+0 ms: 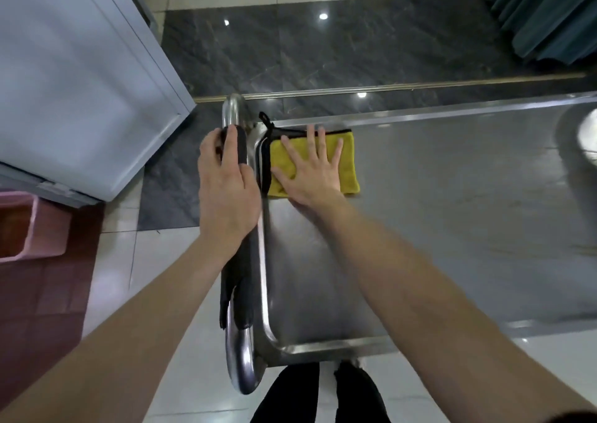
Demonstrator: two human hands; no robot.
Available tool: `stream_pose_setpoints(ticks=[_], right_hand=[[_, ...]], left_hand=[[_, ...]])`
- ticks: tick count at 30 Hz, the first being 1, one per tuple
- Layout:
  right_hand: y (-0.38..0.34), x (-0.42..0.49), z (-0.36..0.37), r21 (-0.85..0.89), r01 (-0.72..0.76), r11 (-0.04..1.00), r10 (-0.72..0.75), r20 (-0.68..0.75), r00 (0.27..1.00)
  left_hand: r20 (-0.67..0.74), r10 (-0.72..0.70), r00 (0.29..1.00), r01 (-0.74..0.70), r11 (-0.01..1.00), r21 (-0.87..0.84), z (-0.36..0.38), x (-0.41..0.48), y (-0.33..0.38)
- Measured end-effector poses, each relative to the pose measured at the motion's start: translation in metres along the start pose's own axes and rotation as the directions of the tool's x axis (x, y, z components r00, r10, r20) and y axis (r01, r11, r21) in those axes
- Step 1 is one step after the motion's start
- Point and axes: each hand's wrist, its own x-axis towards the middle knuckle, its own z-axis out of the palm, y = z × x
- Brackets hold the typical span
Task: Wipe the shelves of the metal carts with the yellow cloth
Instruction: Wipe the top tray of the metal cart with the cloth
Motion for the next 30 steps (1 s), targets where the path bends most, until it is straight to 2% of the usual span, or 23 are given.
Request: stream_pose_setpoints(ticks=[2,5,8,10,13,16,19,22,25,28,30], right_hand=[[-0.001,0.001,0.005,-0.017,-0.013,1.000,0.012,-0.019,1.000],[-0.004,-0.091,0.025,0.017,0.054,0.998,-0.053,-0.032,0.998],[0.002,-0.204,0.036,-0.024,0.161,0.987,-0.159,0.069,0.985],[0.014,-0.233,0.034,-0.060,0.262,0.963,-0.252,0.132,0.959],[0.027,-0.196,0.028,-0.089,0.416,0.905,-0.405,0.117,0.907],[0.017,-0.099,0.018,-0.107,0.343,0.933,-0.344,0.009,0.939],[0.004,-0.014,0.000,-0.097,0.291,0.952,-0.293,-0.011,0.956],[0.005,-0.018,0.005,-0.116,0.388,0.915,-0.392,-0.012,0.920],[0.015,-0.111,0.018,-0.087,0.472,0.877,-0.474,0.004,0.881],[0.028,-0.215,0.027,-0.097,0.638,0.764,-0.620,0.161,0.768],[0.039,-0.221,0.029,-0.089,0.703,0.706,-0.682,0.182,0.708]], left_hand=[[-0.055,0.022,0.998,-0.022,1.000,0.011,-0.001,0.001,-0.001],[-0.083,0.034,0.996,-0.032,0.999,0.020,-0.003,-0.002,0.002],[-0.059,-0.020,0.998,0.021,1.000,0.017,-0.007,-0.002,0.006],[-0.022,-0.059,0.998,0.059,0.998,0.035,-0.014,-0.002,0.009],[0.120,-0.078,0.990,0.076,0.997,0.028,-0.028,-0.023,0.015],[0.134,-0.104,0.986,0.104,0.995,0.003,-0.034,-0.080,0.017],[0.072,-0.064,0.995,0.064,0.998,0.003,-0.031,-0.110,0.013],[0.061,-0.089,0.994,0.090,0.996,-0.022,-0.031,-0.104,0.010],[0.073,-0.075,0.995,0.079,0.996,-0.047,-0.031,-0.104,0.008],[0.089,-0.075,0.993,0.083,0.992,-0.092,-0.033,-0.104,0.009],[0.092,-0.080,0.993,0.089,0.992,-0.093,-0.033,-0.103,0.008]])
